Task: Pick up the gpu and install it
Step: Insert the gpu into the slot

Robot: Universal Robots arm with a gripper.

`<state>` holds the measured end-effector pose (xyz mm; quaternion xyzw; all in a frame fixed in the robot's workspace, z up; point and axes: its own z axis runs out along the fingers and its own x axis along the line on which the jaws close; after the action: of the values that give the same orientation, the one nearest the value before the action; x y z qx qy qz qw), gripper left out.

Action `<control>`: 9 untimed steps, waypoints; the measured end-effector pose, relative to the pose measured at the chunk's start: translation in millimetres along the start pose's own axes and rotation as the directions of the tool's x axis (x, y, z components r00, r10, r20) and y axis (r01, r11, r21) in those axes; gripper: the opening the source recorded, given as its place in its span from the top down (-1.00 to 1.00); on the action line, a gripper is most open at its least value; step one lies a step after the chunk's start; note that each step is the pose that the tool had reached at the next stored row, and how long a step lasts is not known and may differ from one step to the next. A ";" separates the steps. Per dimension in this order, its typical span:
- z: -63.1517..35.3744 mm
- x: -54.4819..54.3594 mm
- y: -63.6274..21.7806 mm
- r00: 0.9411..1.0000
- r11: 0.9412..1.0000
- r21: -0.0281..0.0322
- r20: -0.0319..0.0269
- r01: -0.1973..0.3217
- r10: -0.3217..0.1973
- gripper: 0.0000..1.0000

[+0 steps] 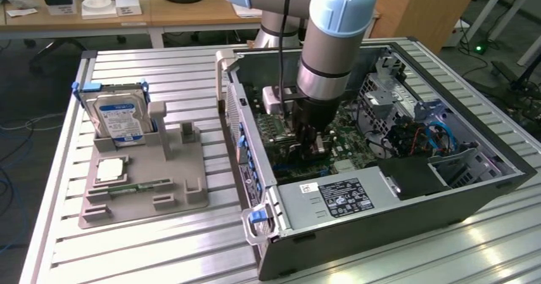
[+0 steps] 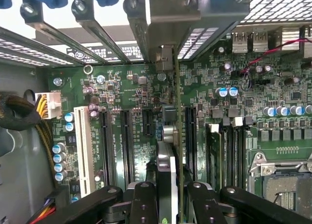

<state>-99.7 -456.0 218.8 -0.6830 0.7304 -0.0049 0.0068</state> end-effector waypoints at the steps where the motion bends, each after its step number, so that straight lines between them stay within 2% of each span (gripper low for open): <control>1: 0.4 0.0 0.1 1.000 1.000 0.000 0.001 0.000 0.000 0.44; 9: 0.6 -0.1 0.2 1.000 1.000 0.000 0.002 0.000 0.000 0.44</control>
<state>-99.9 -455.9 218.2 -0.6830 0.7304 -0.0045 0.0076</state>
